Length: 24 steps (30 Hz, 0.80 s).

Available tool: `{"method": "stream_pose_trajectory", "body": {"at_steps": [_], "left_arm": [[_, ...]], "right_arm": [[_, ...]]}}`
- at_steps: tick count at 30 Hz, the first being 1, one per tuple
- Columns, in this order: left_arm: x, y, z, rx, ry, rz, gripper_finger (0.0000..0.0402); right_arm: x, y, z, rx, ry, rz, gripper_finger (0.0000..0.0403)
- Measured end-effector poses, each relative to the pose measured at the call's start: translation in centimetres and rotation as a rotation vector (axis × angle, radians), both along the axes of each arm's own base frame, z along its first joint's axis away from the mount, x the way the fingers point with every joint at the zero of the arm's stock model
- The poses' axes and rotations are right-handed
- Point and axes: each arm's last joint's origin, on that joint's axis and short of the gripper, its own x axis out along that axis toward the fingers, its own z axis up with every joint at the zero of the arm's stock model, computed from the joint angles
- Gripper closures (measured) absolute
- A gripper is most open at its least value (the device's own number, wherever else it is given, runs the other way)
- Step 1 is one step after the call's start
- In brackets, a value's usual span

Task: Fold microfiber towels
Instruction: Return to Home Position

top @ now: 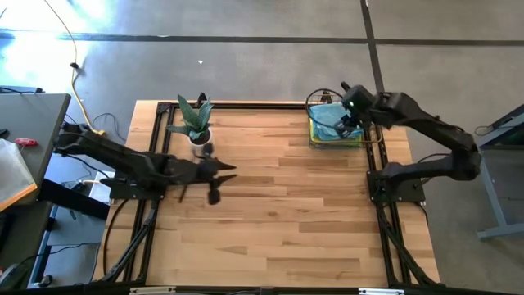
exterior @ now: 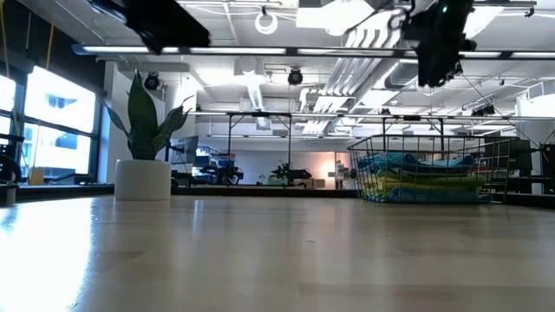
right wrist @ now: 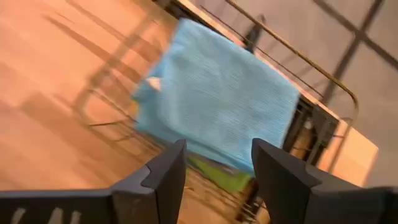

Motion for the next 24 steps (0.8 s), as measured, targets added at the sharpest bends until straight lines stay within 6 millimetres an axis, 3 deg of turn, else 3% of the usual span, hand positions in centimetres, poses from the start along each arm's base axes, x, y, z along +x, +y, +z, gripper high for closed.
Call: {"method": "stream_pose_trajectory", "body": {"at_steps": [7, 11, 13, 17, 24], "left_arm": [[-6.8, 0.0, 3.3, -0.048, -0.047, -0.047, 0.0300], [-9.9, 0.2, 3.8, -0.089, -0.132, -0.065, 0.0300], [-10.9, 0.3, 3.3, -0.104, -0.162, -0.078, 0.0300], [-12.2, 0.4, 1.0, -0.168, -0.226, -0.061, 0.0300], [-12.3, 0.4, -3.5, -0.225, -0.354, -0.052, 0.0300]], "right_arm": [[-0.1, 5.2, 1.8, -0.143, -0.133, 0.067, 0.0229], [0.4, 7.6, 1.9, -0.218, -0.173, 0.116, 0.0229], [0.9, 8.8, 0.8, -0.255, -0.172, 0.159, 0.0229], [1.7, 10.9, -3.2, -0.264, -0.161, 0.238, 0.0229], [2.4, 13.3, -10.0, -0.146, -0.235, 0.313, 0.0231]]}}
